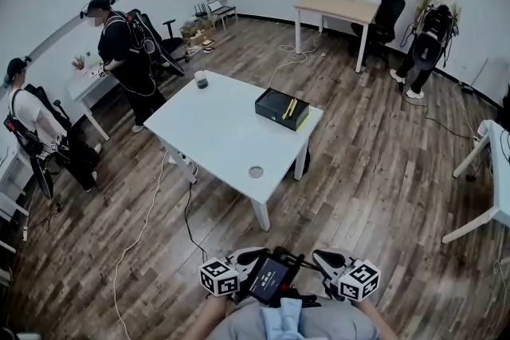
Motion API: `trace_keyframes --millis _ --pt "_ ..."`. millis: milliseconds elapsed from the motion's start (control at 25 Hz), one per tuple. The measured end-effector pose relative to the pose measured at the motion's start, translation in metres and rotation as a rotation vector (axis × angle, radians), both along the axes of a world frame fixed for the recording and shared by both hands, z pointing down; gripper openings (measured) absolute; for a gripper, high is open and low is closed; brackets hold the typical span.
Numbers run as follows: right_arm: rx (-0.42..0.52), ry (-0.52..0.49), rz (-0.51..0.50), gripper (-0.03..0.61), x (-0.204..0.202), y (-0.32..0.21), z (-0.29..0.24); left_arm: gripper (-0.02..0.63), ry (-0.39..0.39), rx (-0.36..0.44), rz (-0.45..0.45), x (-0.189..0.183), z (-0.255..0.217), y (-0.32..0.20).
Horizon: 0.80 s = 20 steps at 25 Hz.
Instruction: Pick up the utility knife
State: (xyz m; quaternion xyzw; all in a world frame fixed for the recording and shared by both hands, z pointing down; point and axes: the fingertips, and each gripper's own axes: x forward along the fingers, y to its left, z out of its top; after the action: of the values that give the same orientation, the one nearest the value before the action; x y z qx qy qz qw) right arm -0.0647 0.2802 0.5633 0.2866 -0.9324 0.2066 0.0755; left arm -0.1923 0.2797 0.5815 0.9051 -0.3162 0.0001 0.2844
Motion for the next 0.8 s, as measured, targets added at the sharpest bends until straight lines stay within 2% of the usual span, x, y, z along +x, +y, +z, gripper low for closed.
trace_keyframes --millis 200,520,640,800 --pt "0.010 0.014 -0.014 0.029 -0.033 -0.062 -0.011 0.018 0.028 0.007 -0.039 -0.036 -0.012 -0.064" --pt "0.019 -0.024 0.036 0.029 -0.091 -0.144 -0.021 0.018 0.055 0.063 -0.029 -0.101 -0.031 -0.144" --pt "0.017 -0.036 0.057 0.030 -0.107 -0.164 -0.022 0.018 0.070 0.075 -0.014 -0.114 -0.035 -0.162" --pt "-0.017 -0.066 0.110 0.029 -0.108 -0.180 -0.020 0.018 0.078 0.067 0.006 -0.117 -0.031 -0.181"
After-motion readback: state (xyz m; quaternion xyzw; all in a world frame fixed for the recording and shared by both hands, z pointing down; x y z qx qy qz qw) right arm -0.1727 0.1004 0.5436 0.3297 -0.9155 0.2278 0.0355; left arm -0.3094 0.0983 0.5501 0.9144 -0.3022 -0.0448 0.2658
